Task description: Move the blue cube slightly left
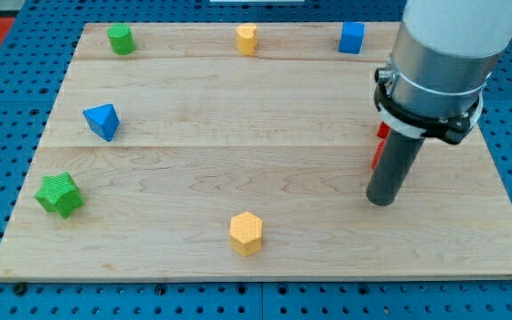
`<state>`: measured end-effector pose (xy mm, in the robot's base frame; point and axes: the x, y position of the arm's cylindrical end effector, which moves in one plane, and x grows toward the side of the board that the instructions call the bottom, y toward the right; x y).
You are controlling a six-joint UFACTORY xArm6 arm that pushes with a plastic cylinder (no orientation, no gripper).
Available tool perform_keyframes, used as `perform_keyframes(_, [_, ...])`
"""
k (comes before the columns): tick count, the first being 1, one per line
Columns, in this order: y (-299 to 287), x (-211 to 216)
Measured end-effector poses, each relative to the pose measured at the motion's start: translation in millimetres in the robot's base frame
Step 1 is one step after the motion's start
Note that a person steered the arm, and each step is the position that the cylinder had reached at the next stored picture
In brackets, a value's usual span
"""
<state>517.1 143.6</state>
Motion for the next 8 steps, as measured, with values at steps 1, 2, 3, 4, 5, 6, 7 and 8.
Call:
perform_keyframes(1, [0,-43])
perform_keyframes(2, [-1,-51])
perform_keyframes(3, [-9,-14])
perform_keyframes(4, [41,-5])
perform_keyframes(5, [103,-29])
perform_keyframes(6, [122,-105])
perform_keyframes(7, [110,-191])
perform_keyframes(8, [63,-241])
